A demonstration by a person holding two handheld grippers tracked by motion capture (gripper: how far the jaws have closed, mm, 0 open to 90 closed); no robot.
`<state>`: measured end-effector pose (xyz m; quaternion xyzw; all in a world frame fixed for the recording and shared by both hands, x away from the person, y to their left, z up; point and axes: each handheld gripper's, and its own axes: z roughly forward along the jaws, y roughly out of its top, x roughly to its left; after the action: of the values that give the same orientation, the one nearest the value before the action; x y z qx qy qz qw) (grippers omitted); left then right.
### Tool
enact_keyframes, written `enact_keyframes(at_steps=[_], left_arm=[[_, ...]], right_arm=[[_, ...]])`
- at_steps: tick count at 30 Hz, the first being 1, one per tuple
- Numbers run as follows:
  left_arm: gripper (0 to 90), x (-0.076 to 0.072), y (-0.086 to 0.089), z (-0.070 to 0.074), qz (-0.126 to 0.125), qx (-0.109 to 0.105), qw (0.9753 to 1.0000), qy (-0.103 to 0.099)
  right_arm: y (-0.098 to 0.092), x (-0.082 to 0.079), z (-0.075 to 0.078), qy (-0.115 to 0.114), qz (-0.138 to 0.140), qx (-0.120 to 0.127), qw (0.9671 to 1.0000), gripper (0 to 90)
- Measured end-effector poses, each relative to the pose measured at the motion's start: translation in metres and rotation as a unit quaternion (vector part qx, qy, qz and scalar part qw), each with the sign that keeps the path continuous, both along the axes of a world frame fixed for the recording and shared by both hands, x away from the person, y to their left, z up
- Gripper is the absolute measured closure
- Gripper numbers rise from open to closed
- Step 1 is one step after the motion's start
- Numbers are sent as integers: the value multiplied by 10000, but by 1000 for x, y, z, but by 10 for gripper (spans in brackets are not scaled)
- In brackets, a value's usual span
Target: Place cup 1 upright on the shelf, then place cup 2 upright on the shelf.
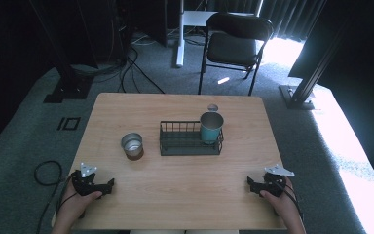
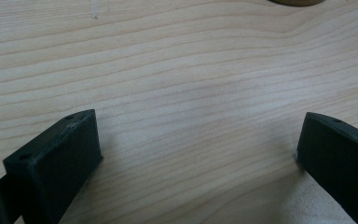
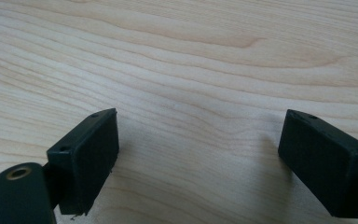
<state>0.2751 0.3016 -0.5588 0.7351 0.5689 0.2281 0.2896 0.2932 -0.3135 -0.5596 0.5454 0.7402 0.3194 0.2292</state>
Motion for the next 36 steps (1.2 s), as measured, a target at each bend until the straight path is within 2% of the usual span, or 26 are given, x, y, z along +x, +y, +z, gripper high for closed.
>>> enact_keyframes(at_steps=[11,16,17,19,21,22,26,31,36], left_arm=[[4,-3,2,0,-104,-6,9999,-4],[4,-4,5,0,-247,2,9997,-6],[4,-5,7,0,-357,10,9994,1],[5,-5,7,0,-420,7,9991,-1],[6,-5,7,0,-420,7,9991,-1],[6,-6,6,0,-524,9,9986,-28],[18,-5,3,0,-674,21,9977,-40],[19,-1,2,1,-627,-10,9980,-121],[19,3,-5,1,-704,-59,9974,-161]], right_arm=[[0,0,0,-1,0,1,10000,117],[0,0,0,-1,0,2,10000,117],[0,0,0,-2,1,1,10000,117],[0,0,0,-3,4,-1,10000,117],[0,0,0,1,0,2,10000,117],[0,0,0,1,0,2,10000,117],[0,0,0,1,1,0,10000,117],[0,0,0,1,0,0,10000,117],[0,0,0,1,-1,2,10000,117]])
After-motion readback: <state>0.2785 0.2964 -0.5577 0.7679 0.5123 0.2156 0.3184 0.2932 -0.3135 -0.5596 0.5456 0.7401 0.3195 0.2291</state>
